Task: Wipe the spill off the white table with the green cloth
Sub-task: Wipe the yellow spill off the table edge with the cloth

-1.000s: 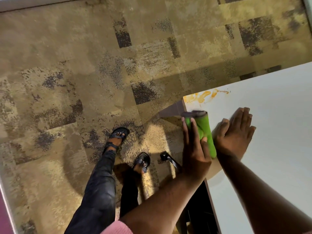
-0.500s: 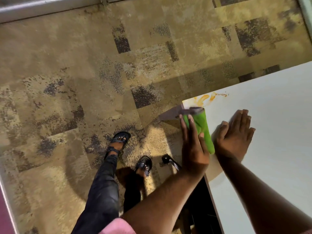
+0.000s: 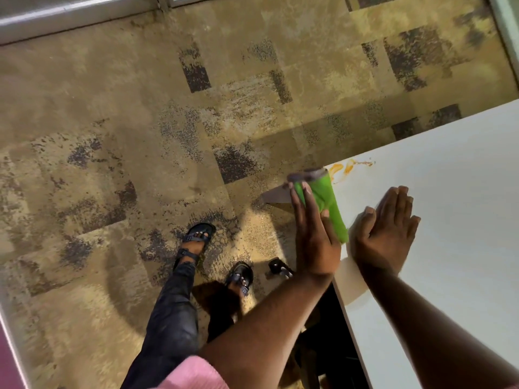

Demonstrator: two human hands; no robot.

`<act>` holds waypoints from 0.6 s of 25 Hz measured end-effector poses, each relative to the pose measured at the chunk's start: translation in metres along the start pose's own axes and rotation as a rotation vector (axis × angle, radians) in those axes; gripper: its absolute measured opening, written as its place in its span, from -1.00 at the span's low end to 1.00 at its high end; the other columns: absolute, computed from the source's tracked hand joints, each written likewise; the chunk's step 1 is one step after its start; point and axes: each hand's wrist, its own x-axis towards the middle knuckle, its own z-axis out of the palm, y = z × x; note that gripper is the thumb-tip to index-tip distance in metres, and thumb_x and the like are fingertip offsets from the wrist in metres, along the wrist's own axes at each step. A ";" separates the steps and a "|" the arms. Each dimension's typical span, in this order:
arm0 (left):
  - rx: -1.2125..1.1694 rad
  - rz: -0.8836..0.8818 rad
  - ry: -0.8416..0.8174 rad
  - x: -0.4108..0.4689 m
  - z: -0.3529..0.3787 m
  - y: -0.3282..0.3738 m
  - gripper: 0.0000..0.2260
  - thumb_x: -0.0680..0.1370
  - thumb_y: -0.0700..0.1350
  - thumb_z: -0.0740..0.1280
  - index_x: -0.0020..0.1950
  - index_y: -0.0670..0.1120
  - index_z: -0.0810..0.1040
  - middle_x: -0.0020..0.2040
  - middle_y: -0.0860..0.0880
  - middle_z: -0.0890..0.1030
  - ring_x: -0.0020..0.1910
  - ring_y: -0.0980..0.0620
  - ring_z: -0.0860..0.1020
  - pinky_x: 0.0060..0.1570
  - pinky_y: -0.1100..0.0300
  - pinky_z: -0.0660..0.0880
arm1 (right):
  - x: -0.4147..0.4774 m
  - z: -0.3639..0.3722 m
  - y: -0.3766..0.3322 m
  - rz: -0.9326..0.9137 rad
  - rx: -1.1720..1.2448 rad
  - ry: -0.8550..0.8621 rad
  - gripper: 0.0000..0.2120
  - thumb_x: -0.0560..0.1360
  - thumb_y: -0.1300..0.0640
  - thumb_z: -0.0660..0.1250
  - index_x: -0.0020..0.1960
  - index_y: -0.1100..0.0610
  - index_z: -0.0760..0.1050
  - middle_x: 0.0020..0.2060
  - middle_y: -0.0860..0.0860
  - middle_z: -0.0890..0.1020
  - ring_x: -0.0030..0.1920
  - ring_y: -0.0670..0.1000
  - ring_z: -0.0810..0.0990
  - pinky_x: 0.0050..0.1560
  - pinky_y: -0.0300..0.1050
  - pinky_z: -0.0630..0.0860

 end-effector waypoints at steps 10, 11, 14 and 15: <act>0.147 -0.001 -0.173 0.074 -0.022 0.009 -0.53 0.69 -0.24 0.17 0.60 -0.27 0.24 0.63 -0.27 0.19 0.64 -0.20 0.14 0.59 0.03 0.22 | 0.001 0.003 0.003 0.011 -0.019 -0.002 -0.32 0.65 -0.10 -0.11 0.70 0.17 0.01 0.70 0.09 0.05 0.70 0.09 -0.02 0.66 0.18 -0.12; 0.220 0.037 -0.247 0.091 -0.027 0.012 -0.55 0.67 -0.25 0.19 0.57 -0.26 0.31 0.59 -0.27 0.30 0.60 -0.21 0.24 0.56 -0.06 0.28 | 0.000 0.002 0.003 0.003 -0.024 -0.007 -0.33 0.66 -0.11 -0.11 0.70 0.17 0.01 0.70 0.10 0.05 0.70 0.10 -0.02 0.66 0.18 -0.12; 0.344 0.178 -0.476 0.110 -0.045 0.011 -0.53 0.67 -0.21 0.21 0.60 -0.21 0.28 0.58 -0.22 0.34 0.56 -0.19 0.31 0.50 -0.11 0.34 | 0.002 0.002 0.002 0.017 -0.025 -0.009 -0.33 0.66 -0.10 -0.10 0.69 0.19 0.03 0.69 0.11 0.07 0.69 0.13 -0.01 0.66 0.20 -0.10; 0.352 0.199 -0.528 0.106 -0.054 0.009 -0.50 0.69 -0.17 0.20 0.63 -0.18 0.20 0.61 -0.18 0.29 0.60 -0.14 0.26 0.54 -0.06 0.31 | 0.000 0.002 0.002 0.021 -0.023 -0.004 -0.34 0.66 -0.09 -0.08 0.69 0.19 0.04 0.69 0.12 0.08 0.69 0.14 0.00 0.66 0.21 -0.09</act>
